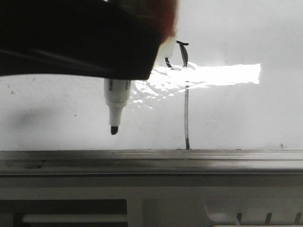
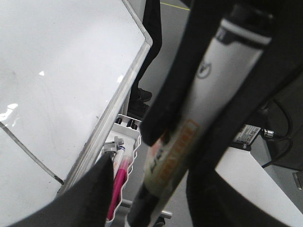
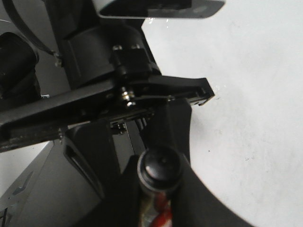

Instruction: Write number 9 on whiteboard

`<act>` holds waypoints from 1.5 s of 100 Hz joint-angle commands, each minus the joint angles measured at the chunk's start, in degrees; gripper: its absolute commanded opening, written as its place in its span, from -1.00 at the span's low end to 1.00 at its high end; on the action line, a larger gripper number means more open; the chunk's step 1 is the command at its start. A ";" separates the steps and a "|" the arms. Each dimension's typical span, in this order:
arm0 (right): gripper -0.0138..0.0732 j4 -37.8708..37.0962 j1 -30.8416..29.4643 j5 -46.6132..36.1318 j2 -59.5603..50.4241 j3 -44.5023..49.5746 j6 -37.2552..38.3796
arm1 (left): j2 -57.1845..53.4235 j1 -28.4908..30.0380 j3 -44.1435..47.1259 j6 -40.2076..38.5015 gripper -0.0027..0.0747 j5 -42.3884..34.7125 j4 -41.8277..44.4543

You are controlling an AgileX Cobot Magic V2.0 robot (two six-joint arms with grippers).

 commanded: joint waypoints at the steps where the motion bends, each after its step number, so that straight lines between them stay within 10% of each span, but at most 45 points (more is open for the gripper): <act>1: -0.85 0.57 0.01 -4.56 -0.39 -1.96 -0.49 | -0.68 -0.37 -1.55 0.19 -0.46 1.88 -2.05; 19: -0.85 0.57 0.01 -4.04 -0.39 -1.96 -0.49 | -0.55 -0.37 -1.55 0.19 -0.98 1.98 1.41; 73: -0.82 0.95 0.01 -2.07 -0.28 -1.96 -0.49 | -0.55 -0.37 0.66 0.19 -0.98 2.63 2.14; 101: 0.61 1.20 0.01 -4.06 -0.89 -2.10 -0.49 | -0.55 -0.37 2.26 0.19 -0.98 4.69 1.37; 109: 0.75 1.20 -0.23 -6.39 -2.98 -2.14 -0.49 | -0.55 -0.37 2.26 0.19 -0.98 4.80 1.26; 129: 0.41 1.20 -3.46 -6.98 -10.35 -2.14 -0.49 | -0.55 0.53 4.90 0.19 -0.98 2.81 -2.73; 150: -0.84 1.20 -7.59 -3.48 -17.20 -2.14 -0.49 | -0.55 0.92 5.97 0.19 -0.98 2.81 -2.87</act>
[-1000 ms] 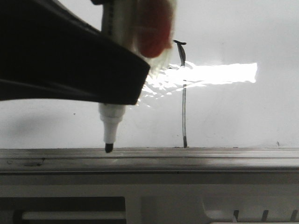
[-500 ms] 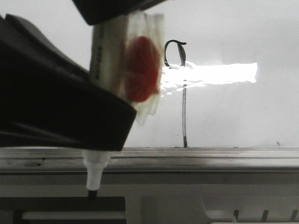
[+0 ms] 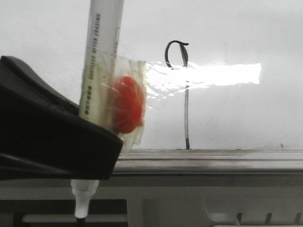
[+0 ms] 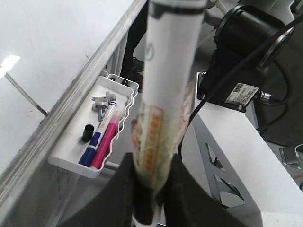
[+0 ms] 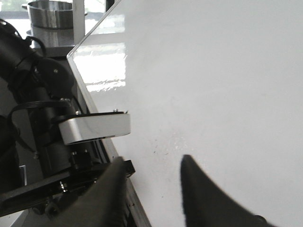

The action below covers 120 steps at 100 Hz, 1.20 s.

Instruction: Write number 9 on whiteboard

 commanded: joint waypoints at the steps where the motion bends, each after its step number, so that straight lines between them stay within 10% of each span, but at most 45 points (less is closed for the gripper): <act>1: -0.84 -0.23 -1.29 -2.66 -2.56 -2.04 -0.60 | -0.74 0.16 -1.15 -0.49 -0.98 2.40 -4.14; 22: -0.83 -0.23 -1.62 -0.58 -6.23 -2.04 -0.60 | -0.74 -0.34 -1.99 -3.51 -0.98 -7.64 -14.28; 36: -0.83 -0.23 -1.62 0.35 -6.38 -2.04 -0.60 | -0.74 -3.84 -7.28 -20.63 -0.98 -29.81 -13.28; 56: -0.83 -0.23 -1.62 0.56 -6.38 -2.04 -0.60 | 1.14 -10.94 -13.62 -22.88 -0.98 -50.58 -14.37; 120: -0.83 -0.23 -1.62 1.03 -6.38 -2.04 -0.60 | 9.68 -11.43 -14.38 -29.36 -0.98 -61.32 -13.92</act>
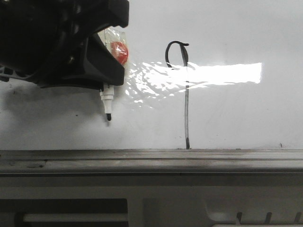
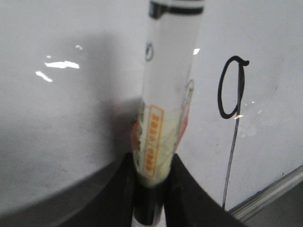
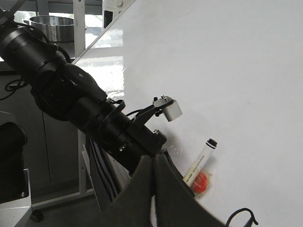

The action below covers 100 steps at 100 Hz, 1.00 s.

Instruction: Write number 9 on whiteboard

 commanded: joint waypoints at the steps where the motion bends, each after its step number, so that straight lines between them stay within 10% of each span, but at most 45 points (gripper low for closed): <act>1: -0.83 -0.12 -0.48 -3.64 -0.09 -2.04 -0.57 | 0.68 0.72 -0.73 -0.37 -0.98 -10.65 -1.47; 28: -0.83 -0.12 -0.48 -3.64 -0.09 -2.04 -0.57 | 0.68 0.72 -0.73 -0.37 -0.95 -12.09 -0.24; 56: -0.83 -0.12 -0.48 -3.52 0.13 -1.92 -0.57 | 0.68 0.72 -0.73 -0.37 0.04 -17.00 -0.24; 100: -0.78 -0.12 -1.41 -3.13 -0.58 -1.39 -0.57 | -7.19 0.08 -0.64 0.06 0.52 -14.95 -0.51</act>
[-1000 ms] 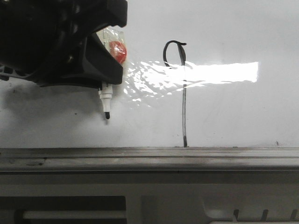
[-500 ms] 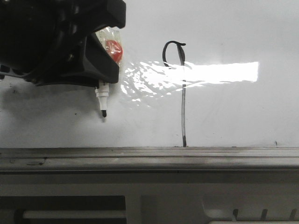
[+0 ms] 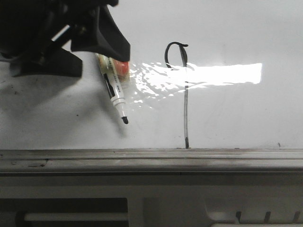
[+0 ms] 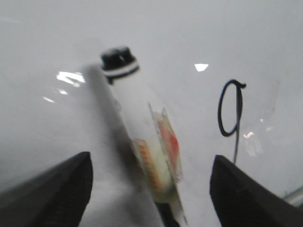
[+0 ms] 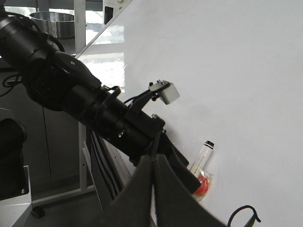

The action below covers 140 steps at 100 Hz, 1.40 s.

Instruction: Write number 9 on whiteboard

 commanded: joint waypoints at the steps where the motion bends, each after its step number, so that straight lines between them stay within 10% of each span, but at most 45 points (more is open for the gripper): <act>1: -0.77 0.00 -1.20 -3.37 -1.48 -1.37 -0.46 | -3.81 0.73 -0.09 0.28 0.52 -8.61 -0.30; 33: -0.78 -8.54 -13.40 -2.42 -17.96 10.76 1.90 | -27.06 -2.82 8.97 6.24 0.43 -8.36 -0.20; 57: -0.79 -8.80 -14.53 -2.25 -23.78 15.86 1.90 | -38.75 -2.90 16.33 6.24 -0.97 -7.28 -0.28; 140: -0.79 -8.80 -14.53 -2.23 -23.92 15.86 1.90 | -41.55 -2.90 17.66 6.24 -0.98 -6.61 0.13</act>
